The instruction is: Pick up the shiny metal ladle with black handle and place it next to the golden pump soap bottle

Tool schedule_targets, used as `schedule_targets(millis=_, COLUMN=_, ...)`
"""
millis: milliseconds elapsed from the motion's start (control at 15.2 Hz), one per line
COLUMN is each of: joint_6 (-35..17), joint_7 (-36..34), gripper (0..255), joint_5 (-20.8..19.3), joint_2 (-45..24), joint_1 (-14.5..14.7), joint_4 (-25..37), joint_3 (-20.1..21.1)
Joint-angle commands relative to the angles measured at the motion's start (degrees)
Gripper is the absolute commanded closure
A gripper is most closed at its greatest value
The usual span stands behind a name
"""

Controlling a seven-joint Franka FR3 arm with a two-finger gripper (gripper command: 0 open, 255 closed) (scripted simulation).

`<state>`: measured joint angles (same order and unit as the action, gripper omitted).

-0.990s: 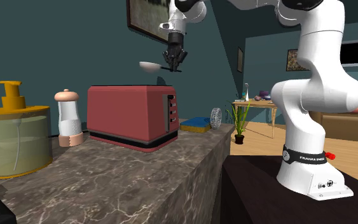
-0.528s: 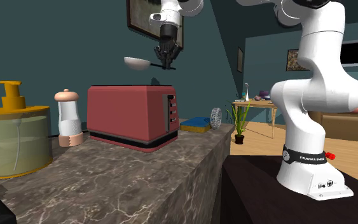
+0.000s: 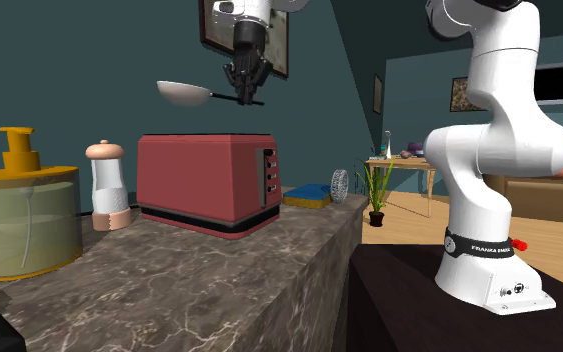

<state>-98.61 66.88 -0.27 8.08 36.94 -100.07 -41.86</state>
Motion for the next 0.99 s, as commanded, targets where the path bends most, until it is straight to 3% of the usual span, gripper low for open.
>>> schedule_targets(millis=0, joint_6=-0.3, joint_7=-2.0, gripper=255, joint_5=1.0, joint_2=-1.5, joint_1=1.0, joint_4=0.9, joint_3=1.1)
schedule_targets(millis=462, joint_6=-0.3, joint_7=-8.4, gripper=255, joint_5=4.4, joint_2=-7.6, joint_1=4.4, joint_4=6.1, joint_3=4.4)
schedule_targets(millis=924, joint_6=1.4, joint_7=-13.6, gripper=255, joint_5=9.0, joint_2=-16.5, joint_1=6.6, joint_4=15.4, joint_3=7.1)
